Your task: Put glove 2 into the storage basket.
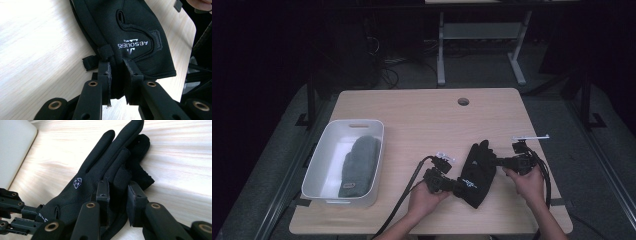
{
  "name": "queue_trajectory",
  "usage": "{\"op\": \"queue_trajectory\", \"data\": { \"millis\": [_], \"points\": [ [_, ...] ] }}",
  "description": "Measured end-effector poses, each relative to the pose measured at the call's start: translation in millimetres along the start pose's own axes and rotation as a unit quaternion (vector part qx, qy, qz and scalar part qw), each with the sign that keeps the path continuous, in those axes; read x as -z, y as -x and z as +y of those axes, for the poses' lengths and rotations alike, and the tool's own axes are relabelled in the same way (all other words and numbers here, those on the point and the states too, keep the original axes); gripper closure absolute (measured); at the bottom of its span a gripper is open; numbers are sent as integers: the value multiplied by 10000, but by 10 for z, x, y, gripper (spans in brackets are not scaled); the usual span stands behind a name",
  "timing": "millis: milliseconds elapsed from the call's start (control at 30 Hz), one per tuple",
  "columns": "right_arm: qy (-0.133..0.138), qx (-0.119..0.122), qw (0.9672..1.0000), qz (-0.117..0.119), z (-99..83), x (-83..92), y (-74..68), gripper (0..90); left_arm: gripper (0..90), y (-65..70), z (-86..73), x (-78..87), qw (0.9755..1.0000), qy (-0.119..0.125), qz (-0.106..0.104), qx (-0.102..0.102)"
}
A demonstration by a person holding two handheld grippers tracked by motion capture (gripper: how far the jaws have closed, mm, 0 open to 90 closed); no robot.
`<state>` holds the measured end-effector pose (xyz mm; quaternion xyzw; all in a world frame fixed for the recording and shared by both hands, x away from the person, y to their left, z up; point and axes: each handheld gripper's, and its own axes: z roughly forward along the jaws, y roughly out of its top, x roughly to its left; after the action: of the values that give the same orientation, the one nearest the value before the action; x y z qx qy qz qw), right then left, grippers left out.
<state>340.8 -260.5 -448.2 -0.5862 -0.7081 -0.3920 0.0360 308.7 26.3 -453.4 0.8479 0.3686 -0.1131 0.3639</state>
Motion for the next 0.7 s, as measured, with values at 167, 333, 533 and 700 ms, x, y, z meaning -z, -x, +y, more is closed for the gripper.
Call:
{"op": "queue_trajectory", "data": {
  "millis": [167,333,533,700],
  "points": [
    [-7,65,9999,103,50,-18,-112,739,776,1,-35,114,10000,53,11,-50],
    [34,19,9997,258,110,-27,-201,740,776,-23,-61,252,9998,200,7,-28],
    [107,48,9991,415,194,-18,-318,740,776,-45,-75,383,9996,286,67,-19],
    [114,2,9985,538,248,-18,-390,740,776,-50,-90,473,9993,370,80,-12]
  ]
}}
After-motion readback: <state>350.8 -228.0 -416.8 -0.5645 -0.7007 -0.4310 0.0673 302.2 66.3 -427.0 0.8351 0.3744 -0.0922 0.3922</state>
